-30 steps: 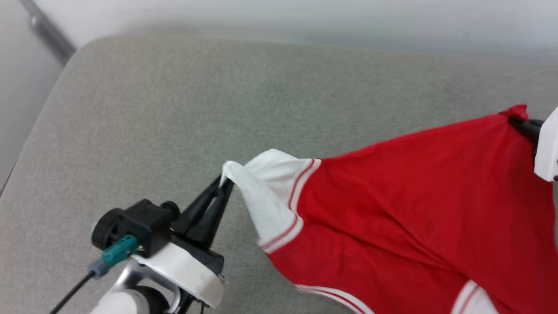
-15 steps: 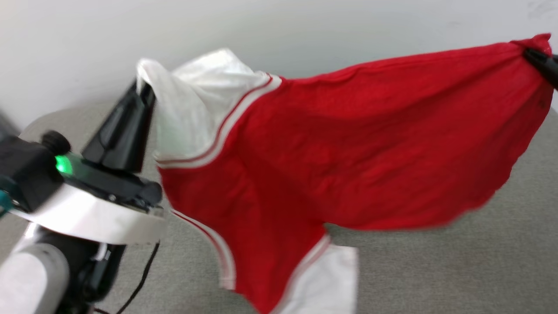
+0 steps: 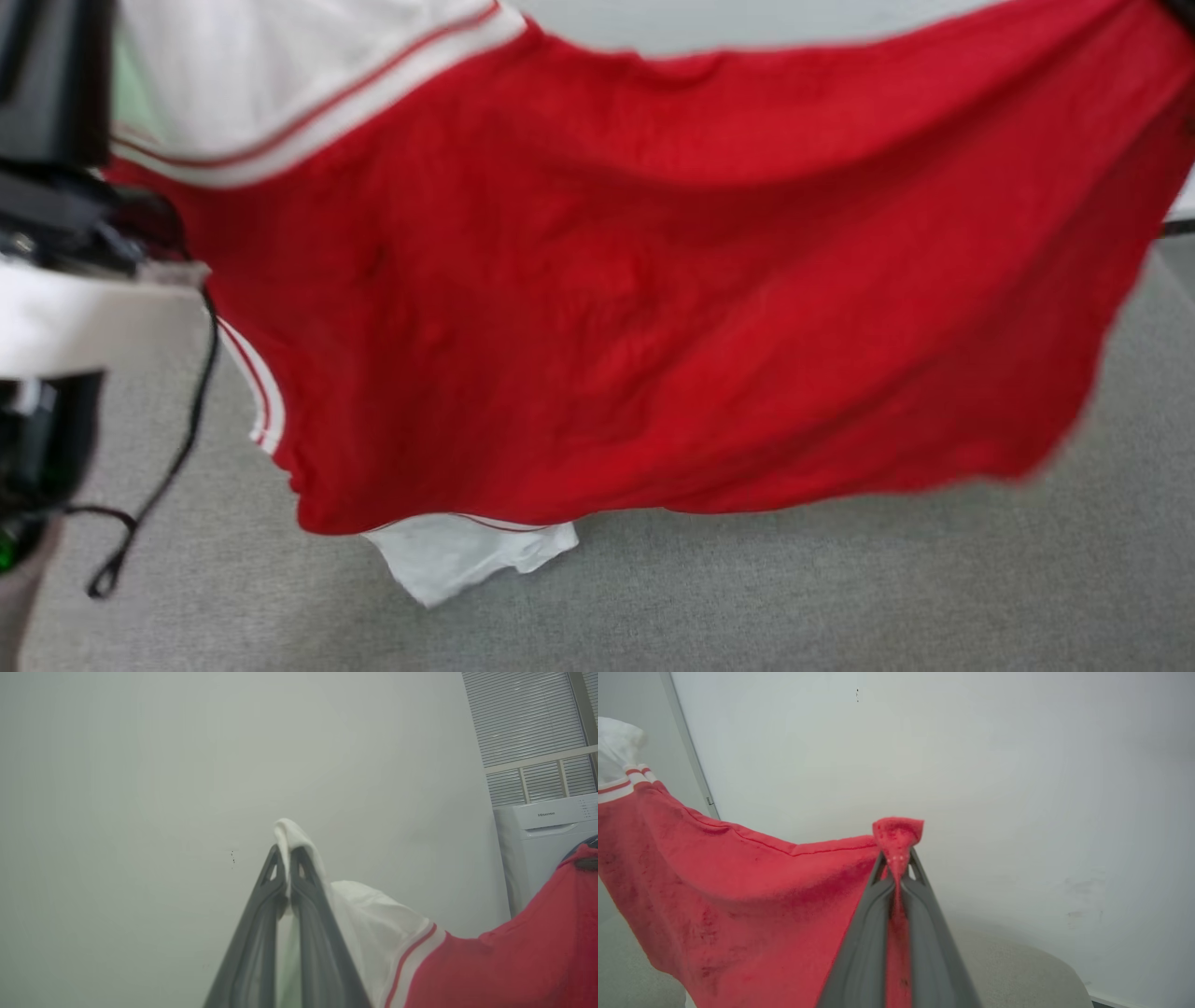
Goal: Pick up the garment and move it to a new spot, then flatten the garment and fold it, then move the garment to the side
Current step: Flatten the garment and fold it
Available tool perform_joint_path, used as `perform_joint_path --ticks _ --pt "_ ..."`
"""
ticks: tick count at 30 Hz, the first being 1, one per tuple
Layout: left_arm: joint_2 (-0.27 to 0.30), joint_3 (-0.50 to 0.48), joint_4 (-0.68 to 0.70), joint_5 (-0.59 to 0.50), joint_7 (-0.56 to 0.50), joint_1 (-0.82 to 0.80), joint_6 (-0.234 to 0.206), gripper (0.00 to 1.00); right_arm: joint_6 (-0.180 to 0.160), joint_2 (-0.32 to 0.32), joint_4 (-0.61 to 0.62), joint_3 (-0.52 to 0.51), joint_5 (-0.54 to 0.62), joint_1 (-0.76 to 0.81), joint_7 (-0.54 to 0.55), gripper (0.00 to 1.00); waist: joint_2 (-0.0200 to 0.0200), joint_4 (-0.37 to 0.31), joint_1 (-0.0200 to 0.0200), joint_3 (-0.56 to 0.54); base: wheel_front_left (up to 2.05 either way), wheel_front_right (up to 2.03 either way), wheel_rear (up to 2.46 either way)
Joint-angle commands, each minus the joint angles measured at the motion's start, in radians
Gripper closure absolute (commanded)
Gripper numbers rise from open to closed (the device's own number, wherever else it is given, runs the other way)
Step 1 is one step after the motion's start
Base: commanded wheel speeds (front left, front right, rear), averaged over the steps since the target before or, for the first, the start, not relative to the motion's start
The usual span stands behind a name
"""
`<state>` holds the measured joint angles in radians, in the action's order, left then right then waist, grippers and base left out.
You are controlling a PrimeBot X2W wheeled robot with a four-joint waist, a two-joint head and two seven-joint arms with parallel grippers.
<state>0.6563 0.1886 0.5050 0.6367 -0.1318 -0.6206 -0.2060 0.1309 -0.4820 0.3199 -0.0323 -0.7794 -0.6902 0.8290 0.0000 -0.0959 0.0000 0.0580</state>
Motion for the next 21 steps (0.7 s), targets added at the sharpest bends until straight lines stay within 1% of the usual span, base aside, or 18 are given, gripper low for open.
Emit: perform_joint_path --ticks 1,3,7,9,12,16,19,21 --pt "0.005 -0.005 -0.006 0.0 -0.007 -0.025 0.0 1.0 0.0 0.006 0.006 -0.006 -0.002 -0.023 -0.008 1.0 0.0 -0.012 0.0 0.03 0.0 0.0 0.0" --pt "0.008 -0.011 -0.019 0.007 -0.022 -0.071 0.002 1.0 0.0 0.006 0.013 -0.014 0.002 -0.044 -0.018 1.0 0.0 -0.016 0.0 0.064 0.0 0.0 0.0" --pt "0.004 -0.014 -0.08 0.028 -0.048 -0.192 0.022 1.0 0.0 0.0 0.001 -0.031 0.011 -0.101 -0.059 1.0 0.0 -0.019 0.0 0.143 0.0 0.0 0.0" --pt "0.01 -0.016 -0.123 0.034 -0.062 -0.268 0.038 1.0 0.0 0.005 -0.016 -0.034 0.014 -0.146 -0.085 1.0 0.0 -0.022 0.0 0.192 0.0 0.0 0.0" --pt "0.034 -0.021 -0.197 0.024 -0.077 -0.398 0.067 1.0 0.0 0.006 -0.052 -0.024 0.031 -0.228 -0.132 1.0 0.0 -0.03 0.0 0.275 0.0 0.0 0.0" --pt "0.031 -0.002 -0.315 0.013 -0.083 -0.594 0.116 1.0 0.0 -0.001 -0.128 0.001 0.072 -0.355 -0.216 1.0 0.0 -0.033 0.0 0.39 0.0 0.0 0.0" --pt "0.016 0.019 -0.436 -0.01 -0.07 -0.752 0.148 1.0 0.0 0.018 -0.224 0.021 0.107 -0.471 -0.293 1.0 0.0 -0.037 0.0 0.463 0.0 0.0 0.0" --pt "-0.003 0.037 -0.522 -0.03 -0.05 -0.858 0.17 1.0 0.0 0.018 -0.293 0.042 0.136 -0.55 -0.352 1.0 0.0 -0.038 0.0 0.505 0.0 0.0 0.0"
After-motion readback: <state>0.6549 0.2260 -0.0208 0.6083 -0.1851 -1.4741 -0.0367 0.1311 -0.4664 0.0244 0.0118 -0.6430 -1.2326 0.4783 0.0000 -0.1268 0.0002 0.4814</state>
